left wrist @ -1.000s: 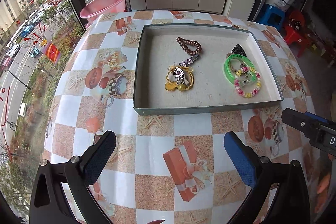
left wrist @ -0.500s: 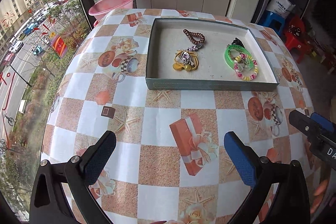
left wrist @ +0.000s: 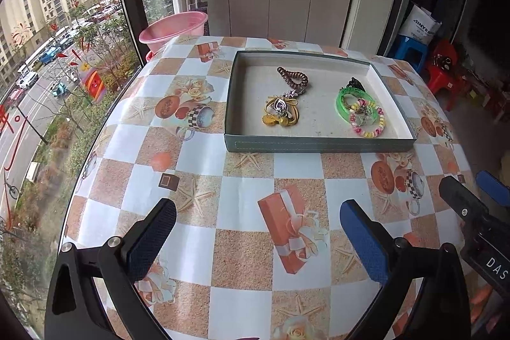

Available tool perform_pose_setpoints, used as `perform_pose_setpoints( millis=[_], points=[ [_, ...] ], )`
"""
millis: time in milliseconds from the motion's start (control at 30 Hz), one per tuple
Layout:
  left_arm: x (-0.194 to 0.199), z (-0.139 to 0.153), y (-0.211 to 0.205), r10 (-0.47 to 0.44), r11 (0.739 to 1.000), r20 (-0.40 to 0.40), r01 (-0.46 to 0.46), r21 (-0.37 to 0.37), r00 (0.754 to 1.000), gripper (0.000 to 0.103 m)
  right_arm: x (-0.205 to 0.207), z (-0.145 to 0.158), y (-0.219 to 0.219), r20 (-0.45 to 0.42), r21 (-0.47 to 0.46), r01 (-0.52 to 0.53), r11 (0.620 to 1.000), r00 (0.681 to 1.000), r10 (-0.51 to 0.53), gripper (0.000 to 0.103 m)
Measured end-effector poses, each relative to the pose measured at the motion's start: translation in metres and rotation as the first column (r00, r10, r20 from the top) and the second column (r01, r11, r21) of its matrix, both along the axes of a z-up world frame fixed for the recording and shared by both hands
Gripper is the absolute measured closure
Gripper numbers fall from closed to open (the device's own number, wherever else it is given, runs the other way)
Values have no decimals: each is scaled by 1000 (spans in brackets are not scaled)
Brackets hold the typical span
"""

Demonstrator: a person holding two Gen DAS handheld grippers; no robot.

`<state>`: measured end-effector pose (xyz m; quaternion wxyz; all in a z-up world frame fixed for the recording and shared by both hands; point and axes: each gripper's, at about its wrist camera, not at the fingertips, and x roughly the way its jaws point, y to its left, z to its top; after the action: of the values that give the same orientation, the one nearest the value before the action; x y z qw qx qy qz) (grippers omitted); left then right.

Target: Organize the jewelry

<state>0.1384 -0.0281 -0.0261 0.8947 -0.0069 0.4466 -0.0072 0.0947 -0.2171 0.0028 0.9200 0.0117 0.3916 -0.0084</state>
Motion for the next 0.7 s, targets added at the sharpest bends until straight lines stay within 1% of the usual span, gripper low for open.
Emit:
perform_pose_setpoints(
  millis=[100,700],
  points=[
    [-2,0,0,5,1000,15,-5,4,1000,0,-2,4,1,29,-6,1,1000,1000,-1,17],
    [-6,0,-3,3,1000,12,-3,-1,1000,0,-3,5,3,16,12,6,1000,1000,-6,17]
  ],
)
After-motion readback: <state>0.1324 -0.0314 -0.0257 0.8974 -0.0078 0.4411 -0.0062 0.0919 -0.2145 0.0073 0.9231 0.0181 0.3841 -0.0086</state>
